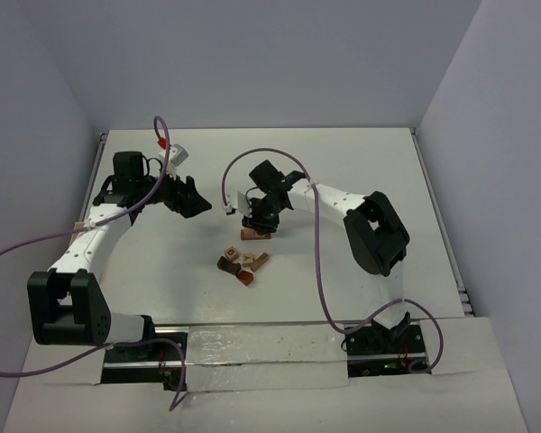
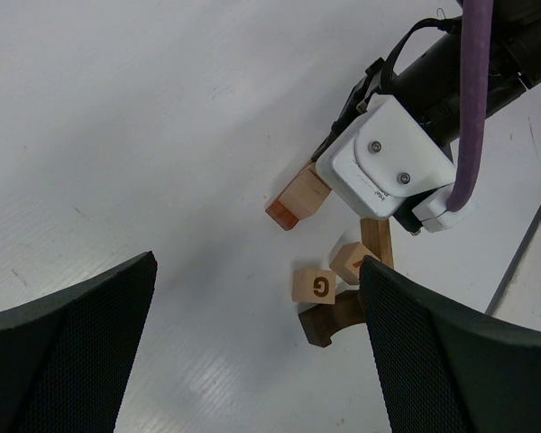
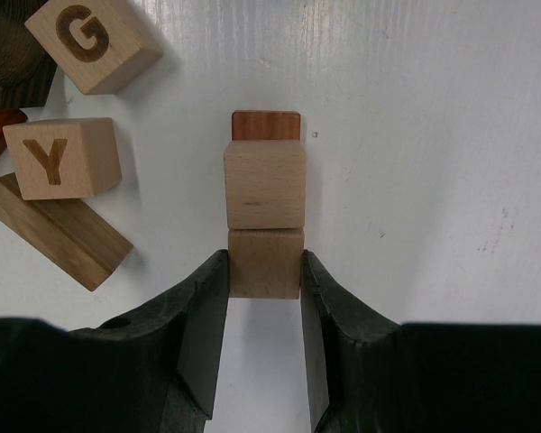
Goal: Build the wood block tower
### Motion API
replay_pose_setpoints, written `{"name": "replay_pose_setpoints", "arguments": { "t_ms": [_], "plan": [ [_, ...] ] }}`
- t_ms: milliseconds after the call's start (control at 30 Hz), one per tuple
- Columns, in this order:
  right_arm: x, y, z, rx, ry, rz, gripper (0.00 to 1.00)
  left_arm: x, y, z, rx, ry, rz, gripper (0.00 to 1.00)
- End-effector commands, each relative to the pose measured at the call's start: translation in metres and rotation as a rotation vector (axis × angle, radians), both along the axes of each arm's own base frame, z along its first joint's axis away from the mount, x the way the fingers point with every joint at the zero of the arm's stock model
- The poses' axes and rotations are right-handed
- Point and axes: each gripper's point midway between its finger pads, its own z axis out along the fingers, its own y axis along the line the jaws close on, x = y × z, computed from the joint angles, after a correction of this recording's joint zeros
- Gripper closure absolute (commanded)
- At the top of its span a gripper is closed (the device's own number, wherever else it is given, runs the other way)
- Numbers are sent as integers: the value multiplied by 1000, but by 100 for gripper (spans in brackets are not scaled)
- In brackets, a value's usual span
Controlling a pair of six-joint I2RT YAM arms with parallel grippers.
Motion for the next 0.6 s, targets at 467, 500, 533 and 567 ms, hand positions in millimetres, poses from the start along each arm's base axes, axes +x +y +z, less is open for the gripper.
{"name": "replay_pose_setpoints", "arguments": {
  "t_ms": [467, 500, 533, 567],
  "plan": [
    [3, 14, 10, 17, -33, 31, 45, 9, -2, 19, -22, -59, -20, 1],
    [3, 14, 10, 17, -33, 31, 44, 9, -2, 19, -22, -59, -20, 1],
    [3, 15, 11, 18, -36, 32, 43, 9, -2, 19, -23, -59, -22, 1],
    [3, 15, 11, 17, -35, 32, 42, 9, -3, 19, -24, -60, -23, 1]
  ]
}}
